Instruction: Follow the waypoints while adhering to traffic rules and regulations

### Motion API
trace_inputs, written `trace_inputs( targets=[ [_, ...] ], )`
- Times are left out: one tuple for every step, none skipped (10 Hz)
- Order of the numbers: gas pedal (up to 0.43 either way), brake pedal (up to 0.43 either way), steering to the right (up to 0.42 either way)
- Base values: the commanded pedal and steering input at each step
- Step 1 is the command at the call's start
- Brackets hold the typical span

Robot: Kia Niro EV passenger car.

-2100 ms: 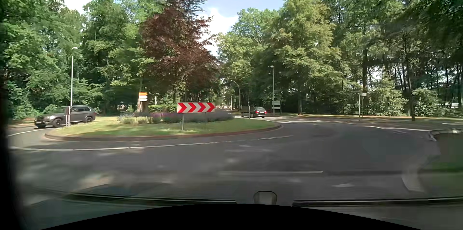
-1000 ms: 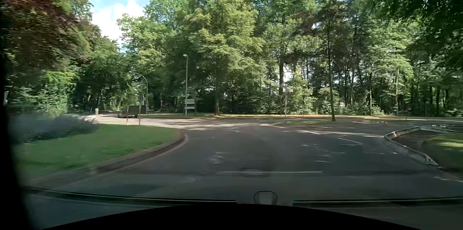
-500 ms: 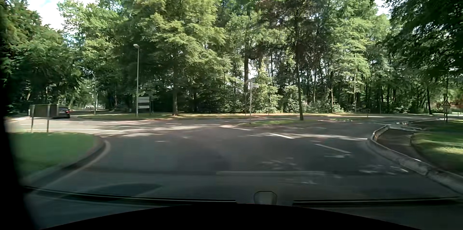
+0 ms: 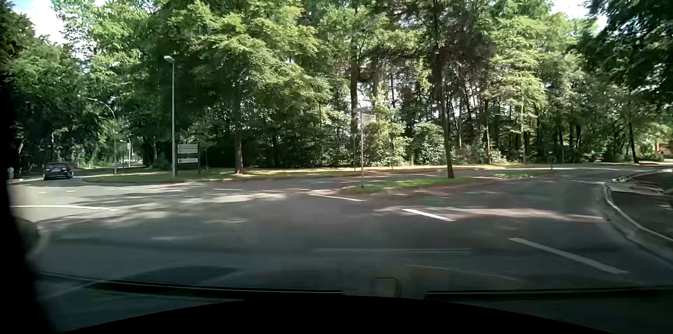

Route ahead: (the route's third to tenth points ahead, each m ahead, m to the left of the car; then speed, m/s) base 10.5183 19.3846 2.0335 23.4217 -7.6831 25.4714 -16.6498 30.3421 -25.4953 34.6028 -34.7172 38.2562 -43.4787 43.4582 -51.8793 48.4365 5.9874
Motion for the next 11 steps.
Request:
trace_inputs(
  targets=[
    [0.087,0.006,-0.199],
    [0.087,0.006,-0.224],
    [0.087,0.006,-0.245],
    [0.098,0.0,-0.257],
    [0.098,0.006,-0.266],
    [0.098,0.006,-0.28],
    [0.098,0.006,-0.293],
    [0.098,0.006,-0.303],
    [0.098,0.006,-0.315],
    [0.098,0.006,-0.321],
    [0.11,0.006,-0.329]
  ],
)
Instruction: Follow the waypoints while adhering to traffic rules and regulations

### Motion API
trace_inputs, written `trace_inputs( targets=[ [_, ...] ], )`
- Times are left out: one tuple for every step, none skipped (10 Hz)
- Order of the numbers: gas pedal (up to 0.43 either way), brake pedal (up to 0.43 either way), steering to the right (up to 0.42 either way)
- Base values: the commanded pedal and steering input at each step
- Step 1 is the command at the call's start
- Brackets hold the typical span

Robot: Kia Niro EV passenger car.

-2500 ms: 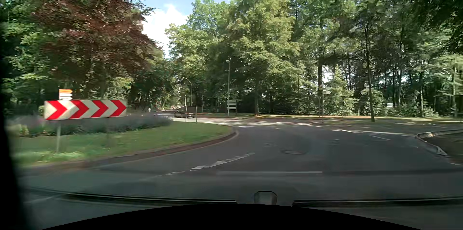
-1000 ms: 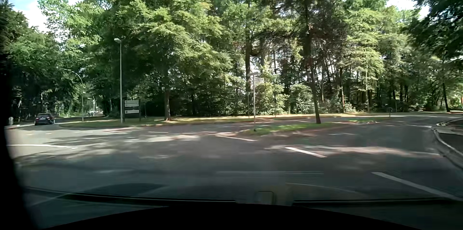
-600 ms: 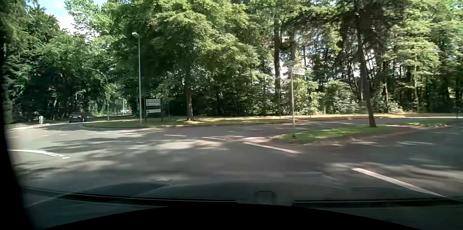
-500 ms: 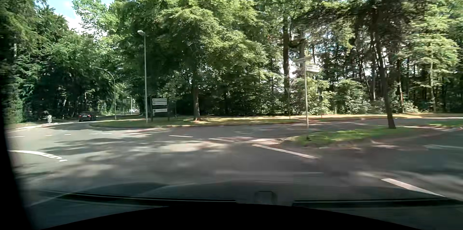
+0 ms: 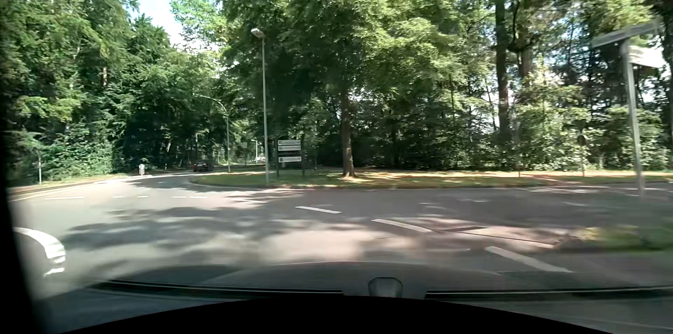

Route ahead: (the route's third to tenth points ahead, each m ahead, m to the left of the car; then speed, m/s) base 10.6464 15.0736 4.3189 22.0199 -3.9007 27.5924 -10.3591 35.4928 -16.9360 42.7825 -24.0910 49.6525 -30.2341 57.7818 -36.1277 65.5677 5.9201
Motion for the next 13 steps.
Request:
trace_inputs(
  targets=[
    [0.118,0.006,-0.348],
    [0.118,0.006,-0.365],
    [0.118,0.006,-0.379],
    [0.118,0.006,-0.388],
    [0.118,0.006,-0.393],
    [0.118,0.006,-0.403],
    [0.118,0.006,-0.412],
    [0.118,0.006,-0.418],
    [0.118,0.006,-0.427],
    [0.118,0.006,-0.429],
    [0.118,0.006,-0.429],
    [0.118,0.006,-0.434],
    [0.118,0.006,-0.441]
  ],
)
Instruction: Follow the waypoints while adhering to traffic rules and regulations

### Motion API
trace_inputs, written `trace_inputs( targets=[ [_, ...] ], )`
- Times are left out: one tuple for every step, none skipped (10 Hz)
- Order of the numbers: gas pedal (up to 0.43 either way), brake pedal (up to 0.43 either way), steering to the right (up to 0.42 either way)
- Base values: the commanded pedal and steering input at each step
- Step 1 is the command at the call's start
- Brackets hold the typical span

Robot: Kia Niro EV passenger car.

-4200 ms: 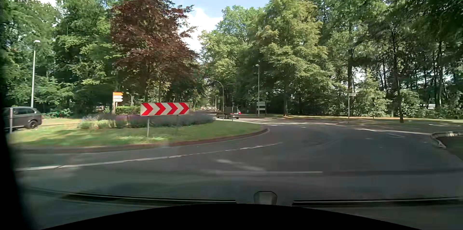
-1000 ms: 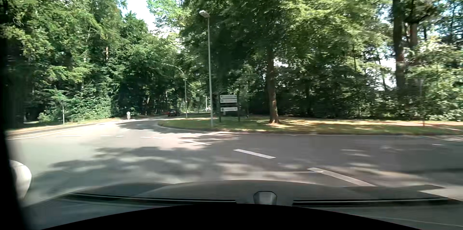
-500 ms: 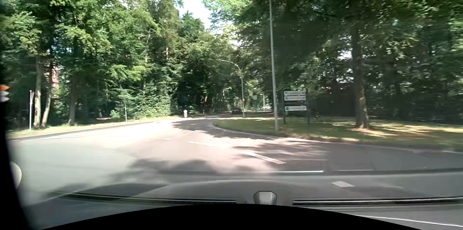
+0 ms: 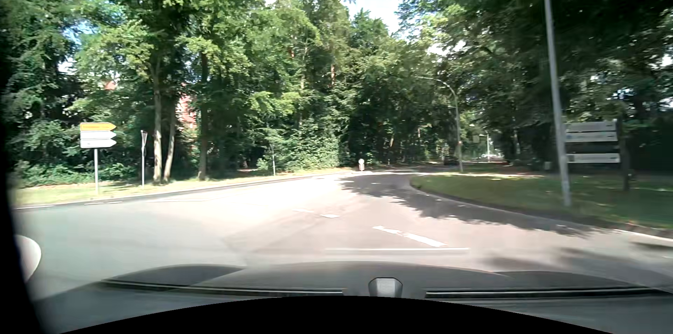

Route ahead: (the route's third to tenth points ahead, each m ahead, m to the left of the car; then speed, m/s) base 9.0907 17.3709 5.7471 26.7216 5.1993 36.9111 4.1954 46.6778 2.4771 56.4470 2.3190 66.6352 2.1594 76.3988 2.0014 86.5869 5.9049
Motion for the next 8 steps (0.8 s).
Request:
trace_inputs(
  targets=[
    [0.118,0.006,-0.444],
    [0.138,0.006,-0.441],
    [0.157,0.006,-0.437],
    [0.169,0.006,-0.434],
    [0.169,0.006,-0.431],
    [0.169,0.006,-0.426],
    [0.169,0.006,-0.422],
    [0.169,0.006,-0.422]
  ],
)
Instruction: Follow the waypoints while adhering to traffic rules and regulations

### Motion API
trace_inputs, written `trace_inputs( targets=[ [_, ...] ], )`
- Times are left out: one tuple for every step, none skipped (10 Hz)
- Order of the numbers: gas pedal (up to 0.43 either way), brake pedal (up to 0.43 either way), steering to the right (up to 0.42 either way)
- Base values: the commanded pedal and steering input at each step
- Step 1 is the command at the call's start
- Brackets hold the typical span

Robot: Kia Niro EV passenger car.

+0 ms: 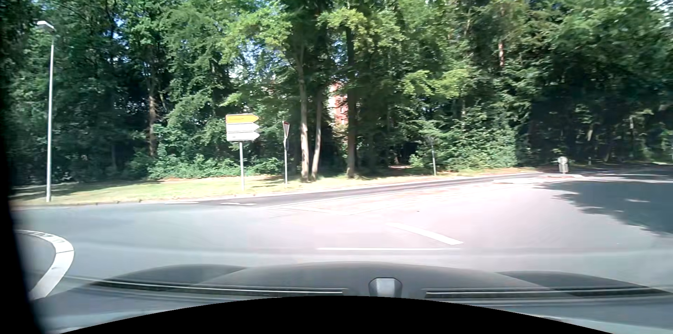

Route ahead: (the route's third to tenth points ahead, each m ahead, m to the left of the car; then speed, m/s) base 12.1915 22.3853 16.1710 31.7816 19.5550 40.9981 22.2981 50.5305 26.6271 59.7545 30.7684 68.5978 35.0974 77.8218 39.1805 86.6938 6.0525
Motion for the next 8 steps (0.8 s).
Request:
trace_inputs(
  targets=[
    [0.169,0.006,-0.421],
    [0.169,0.006,-0.42],
    [0.157,0.006,-0.418],
    [0.157,0.006,-0.415],
    [0.15,0.006,-0.411],
    [0.15,0.006,-0.407],
    [0.15,0.006,-0.407],
    [0.157,0.006,-0.405]
  ],
)
